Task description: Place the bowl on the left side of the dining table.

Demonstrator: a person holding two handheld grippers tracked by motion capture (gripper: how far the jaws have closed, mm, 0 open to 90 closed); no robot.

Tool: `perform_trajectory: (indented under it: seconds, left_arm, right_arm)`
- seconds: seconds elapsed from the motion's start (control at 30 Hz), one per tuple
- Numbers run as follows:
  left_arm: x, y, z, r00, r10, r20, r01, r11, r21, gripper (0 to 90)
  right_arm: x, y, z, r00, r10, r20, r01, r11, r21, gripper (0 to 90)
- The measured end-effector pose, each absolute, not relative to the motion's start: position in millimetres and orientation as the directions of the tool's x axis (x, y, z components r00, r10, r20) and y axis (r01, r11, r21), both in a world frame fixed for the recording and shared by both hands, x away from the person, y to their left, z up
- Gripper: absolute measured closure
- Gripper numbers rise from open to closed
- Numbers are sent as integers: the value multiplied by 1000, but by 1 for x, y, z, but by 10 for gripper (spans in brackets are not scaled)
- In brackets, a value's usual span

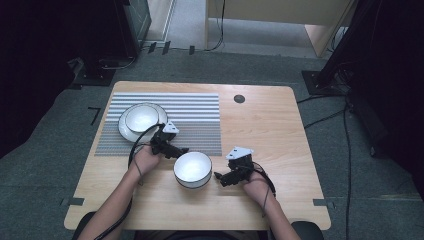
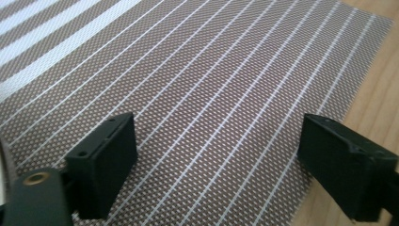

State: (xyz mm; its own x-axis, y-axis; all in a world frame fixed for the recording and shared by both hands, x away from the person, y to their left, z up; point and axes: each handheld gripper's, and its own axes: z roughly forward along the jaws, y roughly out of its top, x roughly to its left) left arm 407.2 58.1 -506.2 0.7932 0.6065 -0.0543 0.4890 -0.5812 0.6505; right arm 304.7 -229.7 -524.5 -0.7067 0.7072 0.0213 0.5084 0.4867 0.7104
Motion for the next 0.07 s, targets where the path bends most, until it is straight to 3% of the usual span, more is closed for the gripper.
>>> perform_trajectory:
  seconds: [0.07]
  left_arm:
    - [408,65,-501,802,590,-96,488,-554,675,167]
  right_arm:
    - [305,-230,-525,-707,707,21,509,487,710,0]
